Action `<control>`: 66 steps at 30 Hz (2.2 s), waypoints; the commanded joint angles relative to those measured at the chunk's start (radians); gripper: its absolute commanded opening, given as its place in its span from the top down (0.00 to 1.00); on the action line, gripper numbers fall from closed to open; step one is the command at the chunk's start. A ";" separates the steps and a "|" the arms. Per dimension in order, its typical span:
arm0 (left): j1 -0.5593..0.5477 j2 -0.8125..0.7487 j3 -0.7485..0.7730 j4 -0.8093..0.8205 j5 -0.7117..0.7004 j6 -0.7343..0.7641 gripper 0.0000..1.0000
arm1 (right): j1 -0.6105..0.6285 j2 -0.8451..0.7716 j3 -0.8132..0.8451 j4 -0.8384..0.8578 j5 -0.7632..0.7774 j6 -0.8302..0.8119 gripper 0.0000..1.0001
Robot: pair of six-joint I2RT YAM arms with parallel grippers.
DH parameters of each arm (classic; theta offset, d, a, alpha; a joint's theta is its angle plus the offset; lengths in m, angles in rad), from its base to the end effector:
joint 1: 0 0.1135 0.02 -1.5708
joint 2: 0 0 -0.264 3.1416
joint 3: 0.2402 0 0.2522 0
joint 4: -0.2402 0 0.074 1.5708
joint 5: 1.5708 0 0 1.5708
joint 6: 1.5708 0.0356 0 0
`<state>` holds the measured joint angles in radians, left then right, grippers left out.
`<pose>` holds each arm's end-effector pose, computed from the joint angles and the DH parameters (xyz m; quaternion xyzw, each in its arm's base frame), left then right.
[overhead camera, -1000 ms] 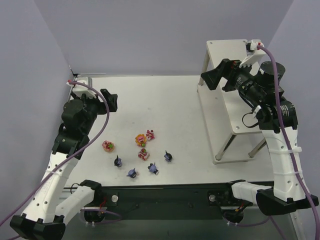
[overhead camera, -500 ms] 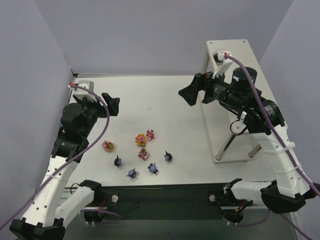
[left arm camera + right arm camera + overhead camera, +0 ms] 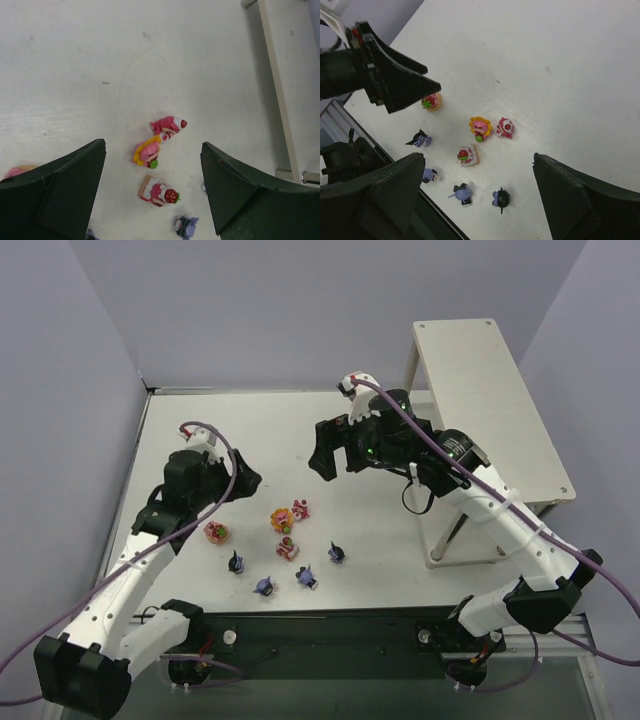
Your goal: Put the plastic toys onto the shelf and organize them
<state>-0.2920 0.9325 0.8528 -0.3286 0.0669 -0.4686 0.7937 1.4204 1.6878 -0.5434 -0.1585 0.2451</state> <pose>0.2025 -0.0634 0.3223 -0.0554 0.8337 -0.2297 0.4992 0.2105 0.2220 0.4674 -0.2613 0.7525 0.3532 0.4906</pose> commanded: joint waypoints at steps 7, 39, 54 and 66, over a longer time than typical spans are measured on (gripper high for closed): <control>-0.110 0.111 -0.046 -0.027 -0.013 -0.232 0.14 | 0.027 0.083 0.010 -0.030 -0.053 0.048 0.06; -0.039 -0.130 0.150 -0.363 -0.409 -0.119 0.13 | 0.256 0.554 -0.206 0.197 0.017 -0.047 0.63; 0.010 -0.130 0.135 -0.330 -0.357 -0.097 0.13 | 0.288 0.372 -0.109 0.051 0.031 -0.069 1.00; 0.022 -0.101 0.129 -0.267 -0.332 -0.064 0.04 | 0.181 0.199 0.283 -0.233 0.295 -0.072 1.00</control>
<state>-0.2783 0.8204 0.9710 -0.6647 -0.2844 -0.5629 1.0332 1.6600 1.8481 -0.6121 -0.0097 0.1780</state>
